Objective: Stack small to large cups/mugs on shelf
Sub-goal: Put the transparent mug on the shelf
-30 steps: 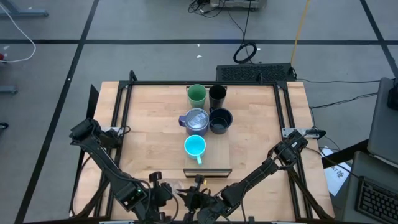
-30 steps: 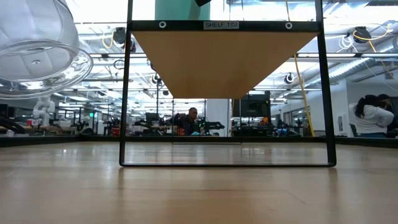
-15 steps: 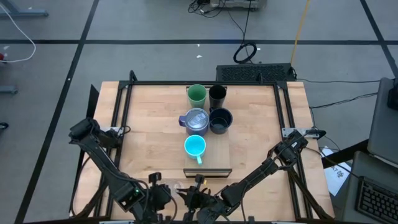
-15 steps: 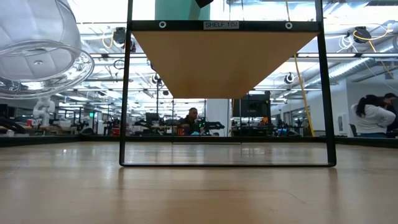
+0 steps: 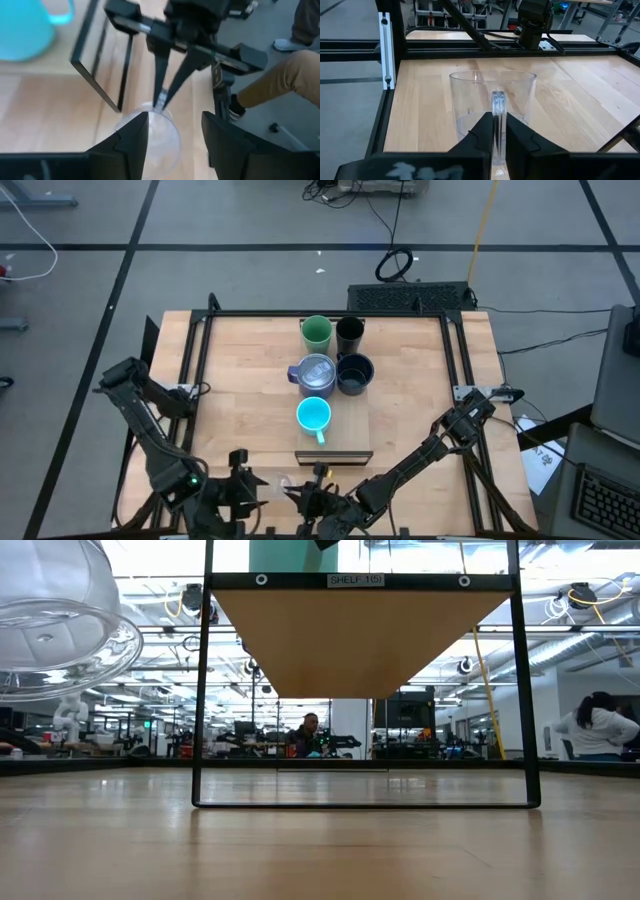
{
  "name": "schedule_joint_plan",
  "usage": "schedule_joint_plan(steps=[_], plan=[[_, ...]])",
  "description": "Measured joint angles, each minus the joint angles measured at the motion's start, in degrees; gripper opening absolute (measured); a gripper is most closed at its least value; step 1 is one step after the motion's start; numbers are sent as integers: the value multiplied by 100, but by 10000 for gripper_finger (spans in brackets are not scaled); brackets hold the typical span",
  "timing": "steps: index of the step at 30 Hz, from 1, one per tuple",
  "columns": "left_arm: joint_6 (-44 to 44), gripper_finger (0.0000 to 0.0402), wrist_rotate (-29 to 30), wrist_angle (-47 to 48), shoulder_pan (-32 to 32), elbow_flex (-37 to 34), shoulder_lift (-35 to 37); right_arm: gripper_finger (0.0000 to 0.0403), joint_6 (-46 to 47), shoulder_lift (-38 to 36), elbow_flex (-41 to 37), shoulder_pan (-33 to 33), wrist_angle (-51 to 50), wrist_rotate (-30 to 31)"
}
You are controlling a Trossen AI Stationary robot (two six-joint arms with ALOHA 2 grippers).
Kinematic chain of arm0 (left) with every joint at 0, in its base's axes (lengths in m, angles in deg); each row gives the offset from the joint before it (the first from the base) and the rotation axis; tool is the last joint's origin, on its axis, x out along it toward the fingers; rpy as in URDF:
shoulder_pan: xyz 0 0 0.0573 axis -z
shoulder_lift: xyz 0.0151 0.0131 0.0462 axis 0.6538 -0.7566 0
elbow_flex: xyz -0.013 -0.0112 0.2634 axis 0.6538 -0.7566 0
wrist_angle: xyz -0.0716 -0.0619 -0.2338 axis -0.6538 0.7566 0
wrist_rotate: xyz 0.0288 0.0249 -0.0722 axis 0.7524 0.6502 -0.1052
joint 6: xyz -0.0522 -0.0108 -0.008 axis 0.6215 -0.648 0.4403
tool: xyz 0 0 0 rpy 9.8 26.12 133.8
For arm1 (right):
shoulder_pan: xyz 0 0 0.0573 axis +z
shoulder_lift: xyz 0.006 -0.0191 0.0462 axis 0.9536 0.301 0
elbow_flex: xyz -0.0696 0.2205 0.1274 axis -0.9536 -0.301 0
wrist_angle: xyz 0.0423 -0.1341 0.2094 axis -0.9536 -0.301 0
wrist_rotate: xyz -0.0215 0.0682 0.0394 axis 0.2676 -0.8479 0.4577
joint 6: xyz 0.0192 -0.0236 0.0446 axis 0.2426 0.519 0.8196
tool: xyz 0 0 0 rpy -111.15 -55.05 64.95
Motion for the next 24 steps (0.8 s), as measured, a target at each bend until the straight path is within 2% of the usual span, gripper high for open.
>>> schedule_joint_plan(steps=[16, 24], plan=[[-407, 186, 1330, 362, 499, 0, 411, 18, -43, -179, -2, 184, 25, -7], [-300, 186, 1813, 934, 524, 0, 628, 18, -668, -586, -2, 331, -2, -6]])
